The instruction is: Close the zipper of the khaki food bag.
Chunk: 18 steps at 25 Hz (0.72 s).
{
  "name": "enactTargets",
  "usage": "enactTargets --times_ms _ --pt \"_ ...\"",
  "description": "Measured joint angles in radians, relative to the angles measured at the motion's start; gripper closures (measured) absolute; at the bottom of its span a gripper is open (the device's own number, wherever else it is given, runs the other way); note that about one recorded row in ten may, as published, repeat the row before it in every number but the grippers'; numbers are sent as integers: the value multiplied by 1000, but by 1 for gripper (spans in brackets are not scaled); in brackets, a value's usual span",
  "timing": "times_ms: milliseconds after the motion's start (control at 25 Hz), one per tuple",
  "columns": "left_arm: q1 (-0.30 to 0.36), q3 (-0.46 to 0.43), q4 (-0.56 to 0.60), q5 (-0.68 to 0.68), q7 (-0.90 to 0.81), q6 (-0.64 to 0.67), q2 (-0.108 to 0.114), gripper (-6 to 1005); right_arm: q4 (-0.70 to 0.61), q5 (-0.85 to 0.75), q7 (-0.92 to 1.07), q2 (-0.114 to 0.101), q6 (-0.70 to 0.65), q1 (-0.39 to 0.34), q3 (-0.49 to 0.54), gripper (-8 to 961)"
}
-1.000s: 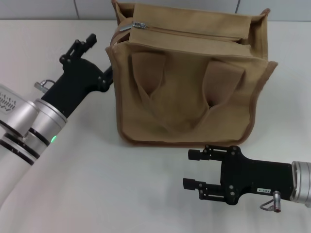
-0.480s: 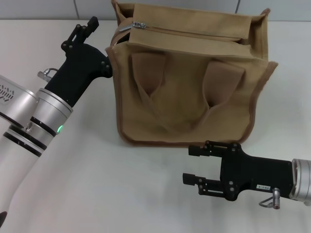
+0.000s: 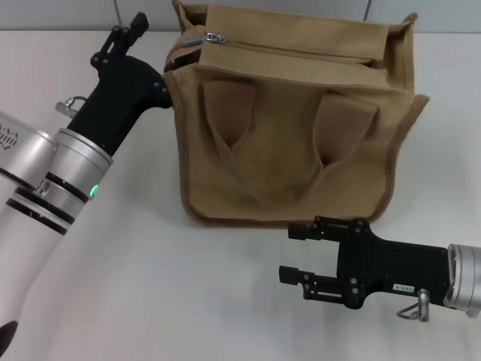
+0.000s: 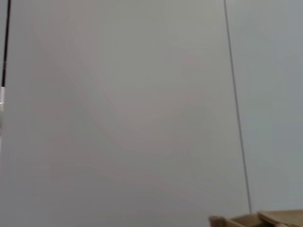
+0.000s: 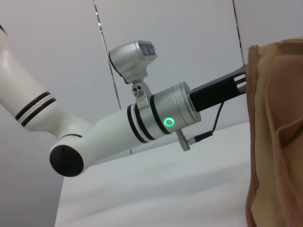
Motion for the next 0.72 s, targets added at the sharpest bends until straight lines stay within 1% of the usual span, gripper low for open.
enactTargets --times_ms 80,160,520,720 --pt "-1 -9 -2 0 0 -3 0 383 2 6 0 0 1 0 0 289" --pt "-4 -36 -6 -2 0 -8 0 387 3 9 0 0 2 0 0 289" --pt "2 -39 -20 1 0 -4 -2 403 14 19 3 0 -3 0 0 289" --pt "17 -33 -49 4 0 8 -1 411 20 73 49 -2 -62 -8 12 288"
